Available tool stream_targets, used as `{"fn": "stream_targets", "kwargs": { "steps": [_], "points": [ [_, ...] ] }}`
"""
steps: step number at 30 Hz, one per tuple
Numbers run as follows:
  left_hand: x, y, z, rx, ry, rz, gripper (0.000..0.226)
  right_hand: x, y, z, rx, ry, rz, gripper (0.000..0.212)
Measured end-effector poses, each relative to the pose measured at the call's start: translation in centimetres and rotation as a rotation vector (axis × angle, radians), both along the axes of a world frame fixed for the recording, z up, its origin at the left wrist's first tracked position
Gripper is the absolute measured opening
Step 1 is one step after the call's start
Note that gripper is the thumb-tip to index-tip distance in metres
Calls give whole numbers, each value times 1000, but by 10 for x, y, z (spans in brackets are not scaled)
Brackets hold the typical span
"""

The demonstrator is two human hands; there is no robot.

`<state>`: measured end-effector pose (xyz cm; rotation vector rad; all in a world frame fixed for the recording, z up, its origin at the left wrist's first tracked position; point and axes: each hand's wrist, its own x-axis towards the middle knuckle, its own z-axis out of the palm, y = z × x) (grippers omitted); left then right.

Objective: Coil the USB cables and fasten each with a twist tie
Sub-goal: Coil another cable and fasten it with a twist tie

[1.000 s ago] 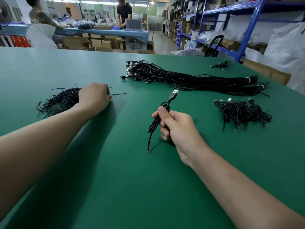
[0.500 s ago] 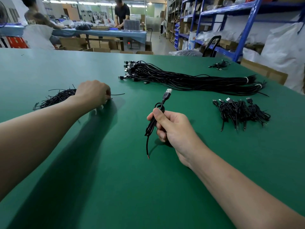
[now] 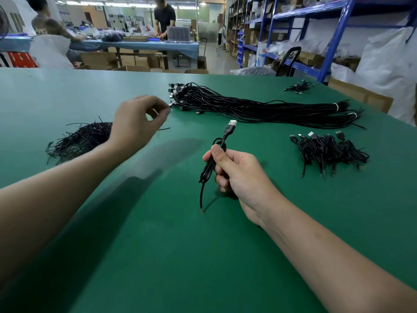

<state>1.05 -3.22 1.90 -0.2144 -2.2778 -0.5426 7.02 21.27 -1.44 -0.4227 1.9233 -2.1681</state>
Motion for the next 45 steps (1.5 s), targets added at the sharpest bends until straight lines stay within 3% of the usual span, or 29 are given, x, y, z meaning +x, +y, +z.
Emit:
{"fn": "stream_targets", "kwargs": {
  "steps": [2, 6, 14, 21, 30, 38, 45],
  "points": [
    [26, 26, 2, 115, -6, -130, 7, 1, 0, 2, -14, -21, 18, 31],
    [72, 57, -6, 131, -33, -297, 8, 4, -3, 4, -31, -27, 43, 31],
    [102, 72, -22, 570, -132, -475, 2, 9, -3, 4, -24, -7, 26, 36],
    [99, 70, -27, 759, -279, -506, 6, 13, -6, 3, -22, 45, 4, 29],
    [98, 68, -30, 807, -223, -452, 9, 8, -10, -6, 23, 128, -111, 25],
    [102, 72, -29, 778, -200, -463, 11, 12, -12, -4, 8, 73, -97, 24],
    [99, 71, -31, 709, -319, -543, 10, 13, -9, -1, -32, 2, -91, 31]
  ]
}}
